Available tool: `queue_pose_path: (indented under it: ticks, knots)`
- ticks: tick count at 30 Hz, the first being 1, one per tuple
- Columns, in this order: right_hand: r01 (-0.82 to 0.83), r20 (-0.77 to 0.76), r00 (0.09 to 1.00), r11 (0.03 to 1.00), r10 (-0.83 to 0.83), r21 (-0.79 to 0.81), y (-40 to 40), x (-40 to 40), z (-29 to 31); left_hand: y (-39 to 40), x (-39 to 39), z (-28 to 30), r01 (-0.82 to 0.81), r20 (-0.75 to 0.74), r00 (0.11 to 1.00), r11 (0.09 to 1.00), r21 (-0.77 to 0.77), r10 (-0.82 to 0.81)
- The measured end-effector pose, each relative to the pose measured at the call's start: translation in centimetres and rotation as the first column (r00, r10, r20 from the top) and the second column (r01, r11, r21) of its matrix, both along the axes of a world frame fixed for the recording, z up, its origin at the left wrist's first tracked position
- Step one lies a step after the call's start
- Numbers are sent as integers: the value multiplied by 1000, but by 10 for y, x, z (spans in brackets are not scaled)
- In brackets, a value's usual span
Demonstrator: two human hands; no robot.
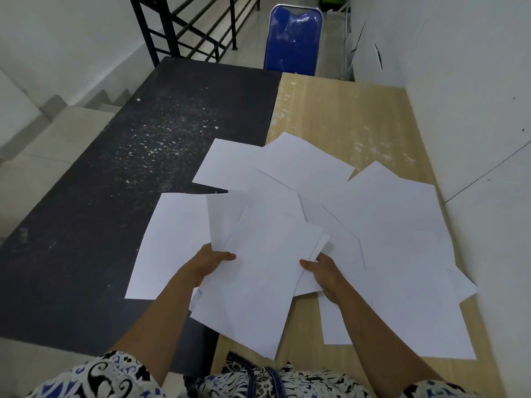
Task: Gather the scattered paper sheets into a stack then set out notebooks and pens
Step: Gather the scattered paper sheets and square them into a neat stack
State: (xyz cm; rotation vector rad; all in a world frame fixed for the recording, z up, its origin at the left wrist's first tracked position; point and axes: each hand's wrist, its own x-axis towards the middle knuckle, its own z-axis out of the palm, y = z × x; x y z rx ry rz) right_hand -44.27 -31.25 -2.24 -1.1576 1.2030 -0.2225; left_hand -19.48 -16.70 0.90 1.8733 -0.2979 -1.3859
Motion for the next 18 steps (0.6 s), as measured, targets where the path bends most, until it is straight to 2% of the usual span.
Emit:
queue_pose_path:
  ticks: [4, 8, 10, 13, 16, 18]
  knots:
    - [-57, -60, 997, 998, 55, -36, 3, 2, -4, -4, -6, -1, 35, 6, 999, 999, -8, -35]
    - [-14, -81, 997, 1000, 12, -24, 2, 0, -2, -4, -6, -6, 11, 28, 1000, 1000, -21, -11]
    - [-22, -139, 990, 999, 19, -22, 2, -2, -4, -3, -7, -10, -16, 61, 998, 999, -36, 18]
    - [-33, -232, 973, 995, 10, -93, 8, -3, -9, -2, -13, -16, -54, 141, 988, 996, -71, 64]
    - [2, -238, 970, 983, -46, -184, 18, 0, -7, -2, -18, -21, -99, 168, 979, 991, -94, 114]
    - [0, -242, 969, 982, -46, -191, 23, 1, -10, -2, -20, -22, -113, 170, 977, 989, -94, 128]
